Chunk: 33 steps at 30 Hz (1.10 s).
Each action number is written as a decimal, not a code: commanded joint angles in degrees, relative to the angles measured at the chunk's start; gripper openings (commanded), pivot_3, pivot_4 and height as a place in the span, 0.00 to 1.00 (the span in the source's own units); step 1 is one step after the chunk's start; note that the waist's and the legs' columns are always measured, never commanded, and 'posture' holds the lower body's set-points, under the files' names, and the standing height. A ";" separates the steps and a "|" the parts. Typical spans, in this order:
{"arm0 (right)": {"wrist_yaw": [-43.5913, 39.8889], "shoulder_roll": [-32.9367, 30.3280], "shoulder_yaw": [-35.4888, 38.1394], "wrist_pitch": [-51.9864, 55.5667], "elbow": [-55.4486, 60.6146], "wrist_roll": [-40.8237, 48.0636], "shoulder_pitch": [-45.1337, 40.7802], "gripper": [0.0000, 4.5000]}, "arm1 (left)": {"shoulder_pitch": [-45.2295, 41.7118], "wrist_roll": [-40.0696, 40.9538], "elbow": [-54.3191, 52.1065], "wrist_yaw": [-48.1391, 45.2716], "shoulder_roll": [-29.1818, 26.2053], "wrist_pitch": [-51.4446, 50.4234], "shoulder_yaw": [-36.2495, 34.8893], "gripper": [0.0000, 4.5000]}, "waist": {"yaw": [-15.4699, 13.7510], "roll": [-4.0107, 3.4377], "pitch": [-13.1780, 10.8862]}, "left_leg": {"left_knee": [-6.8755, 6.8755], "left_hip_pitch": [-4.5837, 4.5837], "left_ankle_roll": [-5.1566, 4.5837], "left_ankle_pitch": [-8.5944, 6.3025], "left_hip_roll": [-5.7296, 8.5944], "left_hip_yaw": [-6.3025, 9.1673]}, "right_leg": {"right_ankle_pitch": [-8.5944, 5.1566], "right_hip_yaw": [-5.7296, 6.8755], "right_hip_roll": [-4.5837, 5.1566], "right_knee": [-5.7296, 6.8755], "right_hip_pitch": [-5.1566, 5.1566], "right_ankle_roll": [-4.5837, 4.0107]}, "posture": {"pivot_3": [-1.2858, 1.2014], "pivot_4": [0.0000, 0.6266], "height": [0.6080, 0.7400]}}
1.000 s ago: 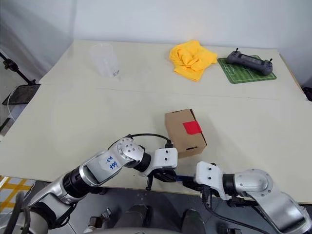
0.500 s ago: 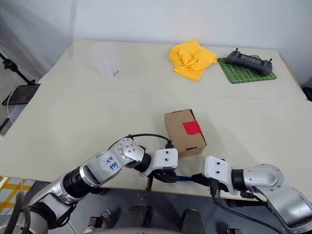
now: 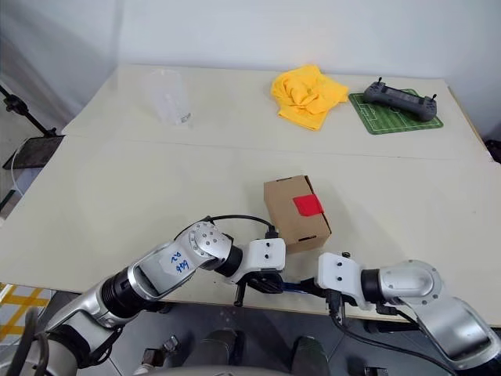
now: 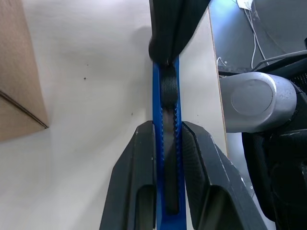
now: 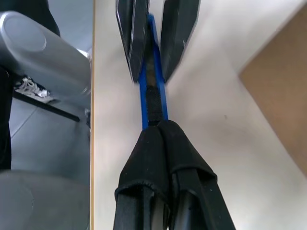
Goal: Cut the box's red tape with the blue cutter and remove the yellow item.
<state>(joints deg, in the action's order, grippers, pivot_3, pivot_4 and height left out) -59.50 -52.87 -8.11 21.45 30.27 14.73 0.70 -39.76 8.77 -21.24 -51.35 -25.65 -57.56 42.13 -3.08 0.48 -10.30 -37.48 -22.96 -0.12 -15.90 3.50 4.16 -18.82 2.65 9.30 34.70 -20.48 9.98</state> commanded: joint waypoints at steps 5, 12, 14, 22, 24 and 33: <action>0.96 4.44 -5.63 2.64 0.43 -1.04 -3.74 0.01 | 0.34 -0.54 1.58 0.71 0.72 -0.54 1.93 0.09 | 0.04 0.00 0.00 | -0.01 0.00 0.00 0.00 0.00 0.01 | 0.00 0.00 0.00 0.01 0.00 0.00 | 0.52 0.24 1.00; 1.28 5.85 -5.55 4.47 1.71 -0.23 -4.45 0.01 | 0.46 -0.64 1.43 0.52 0.35 -0.22 2.13 0.09 | 0.04 0.00 0.00 | -0.02 0.01 0.00 0.00 0.00 0.01 | 0.00 0.00 0.00 0.04 0.00 0.00 | 0.52 0.24 1.00; 0.92 4.84 -2.65 5.15 2.50 1.41 -3.24 0.01 | 0.62 -0.77 1.30 0.35 -0.11 0.40 2.02 0.09 | -0.01 0.00 0.00 | -0.02 0.01 0.00 0.00 0.00 0.01 | 0.00 0.00 0.00 0.05 0.00 0.00 | 0.52 0.24 1.00; 2.60 -2.51 27.84 32.24 10.03 40.66 0.91 0.20 | 5.14 -1.54 -0.13 -3.15 -3.19 33.39 -6.23 0.09 | 0.17 -0.08 -0.05 | 0.01 -0.12 0.01 0.00 -0.28 0.01 | 0.01 0.04 0.05 -0.03 -0.11 -0.02 | 0.52 0.24 1.00; 5.69 -3.94 31.46 35.65 9.83 46.70 -0.34 0.35 | 6.15 -0.22 -0.21 -3.58 -2.76 35.52 -8.40 0.09 | 0.02 -0.08 -0.05 | 0.02 -0.11 0.04 0.01 -0.35 0.01 | 0.03 0.16 0.05 -0.11 -0.06 -0.05 | 0.52 0.24 1.00; 33.06 -33.10 26.52 42.08 -6.57 98.01 -6.91 0.98 | 1.87 -2.21 -1.10 -6.22 0.05 40.63 -9.64 0.09 | -0.09 -0.37 -0.52 | -0.04 -0.29 -0.19 -0.03 -0.37 -0.36 | 0.16 0.54 0.19 -0.57 0.07 -0.09 | 0.52 0.24 1.00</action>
<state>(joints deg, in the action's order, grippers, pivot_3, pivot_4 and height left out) -29.17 -86.57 20.56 65.90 24.80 108.81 -5.68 -37.15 6.52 -21.59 -57.74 -26.03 -17.32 33.78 -3.17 0.11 -10.82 -37.55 -23.32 -0.31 -15.93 3.15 3.83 -18.65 3.24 9.48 34.09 -20.40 9.91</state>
